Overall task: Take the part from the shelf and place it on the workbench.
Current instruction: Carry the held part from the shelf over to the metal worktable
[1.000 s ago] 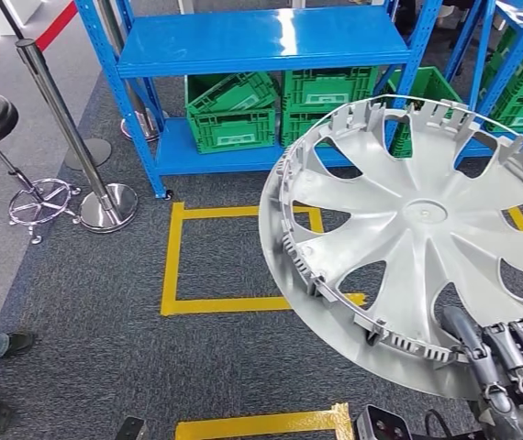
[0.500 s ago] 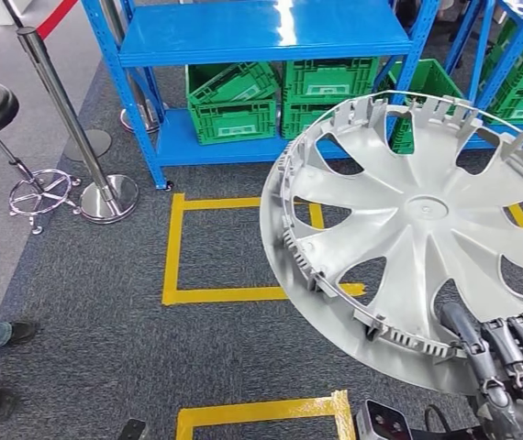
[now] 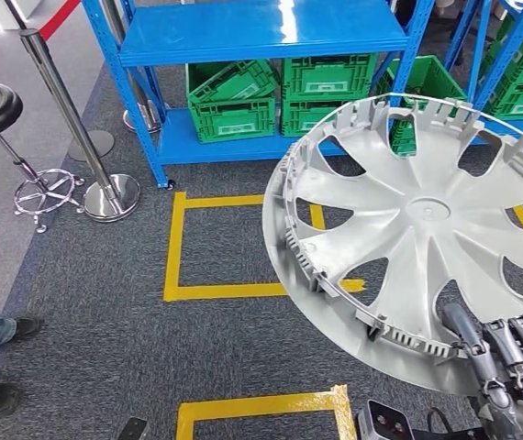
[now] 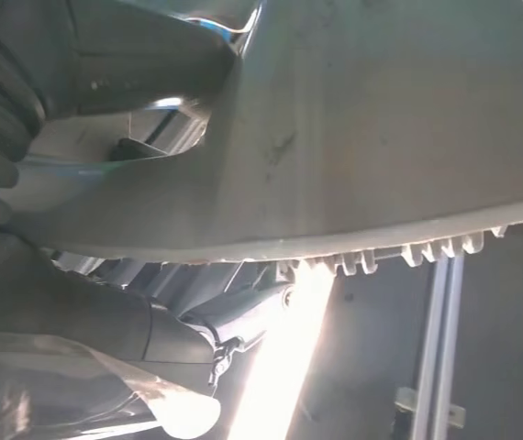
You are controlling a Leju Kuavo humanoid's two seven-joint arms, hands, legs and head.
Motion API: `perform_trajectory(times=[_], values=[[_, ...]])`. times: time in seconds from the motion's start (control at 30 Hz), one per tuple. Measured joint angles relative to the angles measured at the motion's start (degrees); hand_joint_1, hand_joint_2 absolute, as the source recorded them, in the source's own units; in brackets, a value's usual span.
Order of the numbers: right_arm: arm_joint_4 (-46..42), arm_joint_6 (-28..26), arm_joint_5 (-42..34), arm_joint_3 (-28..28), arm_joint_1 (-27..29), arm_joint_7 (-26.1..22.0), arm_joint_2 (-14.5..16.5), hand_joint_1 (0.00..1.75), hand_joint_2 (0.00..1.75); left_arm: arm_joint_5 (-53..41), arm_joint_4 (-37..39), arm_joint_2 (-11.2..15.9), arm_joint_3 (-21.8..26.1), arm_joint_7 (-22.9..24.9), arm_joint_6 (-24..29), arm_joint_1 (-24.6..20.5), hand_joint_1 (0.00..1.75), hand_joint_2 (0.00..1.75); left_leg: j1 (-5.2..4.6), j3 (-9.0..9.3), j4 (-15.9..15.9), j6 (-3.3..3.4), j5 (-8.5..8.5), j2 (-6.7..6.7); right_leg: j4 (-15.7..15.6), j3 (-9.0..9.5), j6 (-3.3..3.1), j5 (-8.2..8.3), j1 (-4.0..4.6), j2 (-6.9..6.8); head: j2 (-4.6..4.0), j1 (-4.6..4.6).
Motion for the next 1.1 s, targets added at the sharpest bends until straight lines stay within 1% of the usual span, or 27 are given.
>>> perform_trajectory(times=[0.03, 0.07, 0.2, 0.33, 0.4, 0.43, 0.47, 0.5, 0.53, 0.57, 0.6, 0.63, 0.67, 0.7, 0.73, 0.77, 0.8, 0.83, 0.87, 0.9, 0.93, 0.97, 1.0, 1.03, 1.07, 1.1], values=[[0.01, -0.01, 0.01, -0.05, 0.06, 0.31, 0.07, 1.75, 1.75, -0.14, -0.01, 0.01, -0.15, 0.03, 0.00, 0.01, 0.00, 0.00, 0.00, -0.03, -0.08, 0.42, 0.25, -0.01, 0.01, -0.06, -0.09, 0.08, 0.06, 0.00, 0.00, -0.04], [0.02, 0.00, 0.01, -0.03, 0.11, 0.82, 0.11, 1.75, 1.75, -0.32, -0.01, 0.00, -0.27, 0.07, 0.00, 0.01, 0.00, 0.00, 0.01, -0.04, -0.18, 0.55, 0.35, -0.01, 0.01, -0.11, -0.17, 0.13, 0.12, -0.02, 0.00, -0.04], [0.05, 0.01, 0.01, 0.46, 0.20, 2.94, 0.15, 1.75, 1.75, -0.84, -0.02, -0.07, -0.46, 0.13, 0.04, 0.02, 0.00, 0.00, 0.03, -0.18, -0.26, 0.64, 0.48, -0.02, 0.03, -0.18, -0.36, 0.27, 0.12, -0.10, 0.00, -0.04], [0.08, 0.01, 0.01, 0.74, 0.38, 3.19, 0.15, 1.75, 1.75, -0.87, -0.02, -0.03, -0.47, 0.19, 0.13, 0.02, 0.00, 0.00, -0.02, -0.26, -0.08, 0.64, 0.48, -0.02, 0.05, -0.19, -0.33, 0.29, 0.12, -0.13, 0.00, -0.04], [0.08, 0.01, 0.01, 0.91, 0.43, 3.38, 0.15, 1.75, 1.75, -0.96, -0.02, -0.04, -0.47, 0.25, 0.13, 0.00, 0.00, 0.00, -0.09, -0.37, 0.04, 0.62, 0.49, -0.03, -0.03, -0.24, -0.17, 0.39, 0.08, -0.17, 0.00, -0.02], [0.08, 0.00, 0.01, 1.03, 0.43, 3.56, 0.15, 1.75, 1.75, -1.05, -0.03, -0.06, -0.48, 0.30, 0.13, -0.01, 0.00, 0.00, -0.07, -0.32, -0.24, 0.56, 0.62, -0.01, -0.18, -0.22, 0.03, 0.49, 0.12, -0.14, 0.00, -0.03], [0.07, -0.01, 0.01, 1.14, 0.46, 3.73, 0.14, 1.75, 1.75, -1.16, -0.05, -0.13, -0.49, 0.35, 0.13, -0.03, 0.00, 0.00, 0.07, -0.14, -0.80, 0.33, 0.90, 0.16, -0.18, -0.33, 0.20, 0.40, 0.12, -0.09, 0.00, -0.01], [0.07, -0.01, 0.00, 1.23, 0.47, 3.86, 0.14, 1.75, 1.75, -1.25, -0.09, -0.20, -0.52, 0.39, 0.13, -0.06, 0.00, 0.00, 0.25, 0.07, -1.49, 0.16, 1.24, 0.35, 0.29, -0.67, 0.40, -0.14, 0.16, -0.06, 0.00, 0.09], [0.06, -0.01, -0.01, 1.28, 0.48, 3.89, 0.13, 1.75, 1.75, -1.34, -0.12, -0.25, -0.58, 0.44, 0.12, -0.11, 0.00, 0.00, 0.46, 0.24, -2.17, 0.00, 1.58, 0.60, 1.89, -1.51, 0.59, -1.33, 0.19, -0.04, 0.00, 0.21], [0.06, -0.01, -0.01, 1.29, 0.50, 3.85, 0.13, 1.75, 1.75, -1.40, -0.15, -0.28, -0.65, 0.49, 0.10, -0.15, 0.00, 0.00, 0.60, 0.29, -2.54, -0.11, 1.80, 0.91, 4.72, -2.91, 0.77, -3.07, 0.14, -0.06, 0.00, 0.33], [0.06, -0.01, -0.02, 1.31, 0.51, 3.78, 0.13, 1.75, 1.75, -1.49, -0.15, -0.26, -0.72, 0.55, 0.07, -0.18, 0.00, 0.00, 0.60, 0.20, -2.62, -0.05, 1.87, 1.17, 8.34, -4.63, 0.99, -4.95, 0.12, -0.08, 0.00, 0.44], [0.06, -0.01, -0.01, 1.32, 0.55, 3.68, 0.13, 1.75, 1.75, -1.59, -0.15, -0.23, -0.78, 0.61, 0.01, -0.19, 0.00, 0.00, 0.58, 0.09, -2.57, -0.05, 1.88, 1.49, 11.91, -6.30, 1.21, -6.39, 0.08, -0.09, 0.00, 0.46], [0.06, -0.01, -0.01, 1.32, 0.62, 3.59, 0.13, 1.75, 1.75, -1.68, -0.15, -0.24, -0.81, 0.68, -0.05, -0.18, 0.00, 0.00, 0.56, 0.02, -2.50, -0.07, 1.86, 1.82, 14.16, -7.35, 1.40, -6.88, 0.05, -0.11, 0.00, 0.46], [0.06, -0.01, -0.01, 1.31, 0.69, 3.50, 0.13, 1.75, 1.75, -1.78, -0.15, -0.26, -0.85, 0.76, -0.13, -0.19, 0.00, 0.00, 0.57, -0.02, -2.40, -0.11, 1.82, 2.17, 14.35, -7.43, 1.55, -6.25, 0.03, -0.18, 0.00, 0.47], [0.06, -0.01, -0.01, 1.29, 0.74, 3.40, 0.13, 1.75, 1.75, -1.84, -0.16, -0.31, -0.92, 0.84, -0.18, -0.21, 0.00, 0.00, 0.62, -0.04, -2.23, -0.23, 1.73, 2.52, 12.26, -6.40, 1.67, -4.63, 0.00, -0.39, 0.00, 0.47], [0.05, -0.01, -0.01, 1.28, 0.77, 3.31, 0.13, 1.75, 1.75, -1.90, -0.20, -0.37, -1.03, 0.92, -0.24, -0.24, 0.00, 0.00, 0.68, -0.05, -1.93, -0.46, 1.56, 2.89, 8.46, -4.47, 1.76, -2.56, -0.03, -1.02, 0.00, 0.48], [0.06, -0.01, -0.01, 1.28, 0.77, 3.21, 0.13, 1.75, 1.75, -1.95, -0.24, -0.34, -1.15, 0.99, -0.28, -0.28, 0.00, 0.00, 0.57, -0.09, -1.54, -0.78, 1.34, 3.23, 4.70, -2.62, 1.70, -1.18, 0.08, -2.13, 0.00, 0.51], [0.04, -0.01, -0.01, 1.29, 0.76, 3.16, 0.13, 1.75, 1.75, -2.02, -0.29, -0.34, -1.29, 1.06, -0.31, -0.34, 0.00, 0.00, 0.46, -0.14, -1.09, -1.13, 1.08, 3.53, 1.82, -1.25, 1.35, -0.28, 0.15, -2.93, 0.00, 0.49], [0.02, -0.01, -0.02, 1.28, 0.76, 3.14, 0.13, 1.75, 1.75, -2.12, -0.34, -0.29, -1.45, 1.12, -0.34, -0.42, 0.00, 0.00, 0.30, -0.16, -0.74, -1.45, 0.89, 3.84, 0.34, -0.63, 0.85, -0.07, 0.23, -3.48, 0.00, 0.46], [0.00, -0.01, -0.02, 1.27, 0.79, 3.15, 0.13, 1.75, 1.75, -2.23, -0.38, -0.25, -1.58, 1.21, -0.35, -0.51, 0.00, 0.00, 0.15, -0.15, -0.53, -1.70, 0.80, 4.17, 0.18, -0.71, 0.24, -0.29, 0.36, -3.46, 0.00, 0.44], [-0.03, -0.01, -0.02, 1.25, 0.83, 3.18, 0.13, 1.75, 1.75, -2.34, -0.42, -0.28, -1.70, 1.31, -0.36, -0.60, 0.00, 0.00, 0.18, -0.11, -0.42, -1.87, 0.76, 4.57, 0.25, -0.88, -0.35, -0.11, 0.33, -2.81, 0.00, 0.39], [-0.03, -0.01, -0.02, 1.23, 0.86, 3.20, 0.13, 1.75, 1.75, -2.43, -0.46, -0.26, -1.79, 1.39, -0.36, -0.69, 0.00, 0.00, 0.28, -0.12, -0.29, -2.15, 0.58, 4.60, 0.30, -0.89, -0.79, 0.03, 0.30, -2.33, 0.00, 0.39], [-0.03, -0.01, -0.01, 1.23, 0.86, 3.21, 0.13, 1.75, 1.75, -2.48, -0.49, -0.25, -1.85, 1.46, -0.37, -0.78, 0.00, 0.00, 0.43, -0.31, 0.34, -2.46, -0.13, 3.99, 0.30, -0.87, -1.18, 0.25, 0.26, -1.82, 0.00, 0.35], [-0.03, -0.01, -0.01, 1.24, 0.86, 3.21, 0.13, 1.75, 1.75, -2.50, -0.50, -0.23, -1.87, 1.49, -0.38, -0.85, 0.00, 0.00, 0.57, -0.84, 1.91, -2.76, -1.48, 3.01, 0.28, -0.85, -1.55, 0.50, 0.18, -1.34, 0.00, 0.28], [-0.03, -0.01, 0.00, 1.25, 0.85, 3.21, 0.13, 1.75, 1.75, -2.50, -0.50, -0.21, -1.89, 1.51, -0.39, -0.90, 0.00, 0.00, 0.69, -1.86, 4.71, -3.05, -3.43, 1.83, 0.29, -0.86, -1.87, 0.74, 0.13, -0.83, 0.00, 0.21], [-0.03, -0.01, 0.01, 1.25, 0.84, 3.21, 0.13, 1.75, 1.75, -2.52, -0.50, -0.21, -1.90, 1.54, -0.41, -0.90, 0.00, 0.00, 0.72, -3.27, 8.49, -3.17, -5.62, 0.93, 0.31, -1.02, -2.09, 0.91, 0.16, -0.25, 0.00, 0.14]])
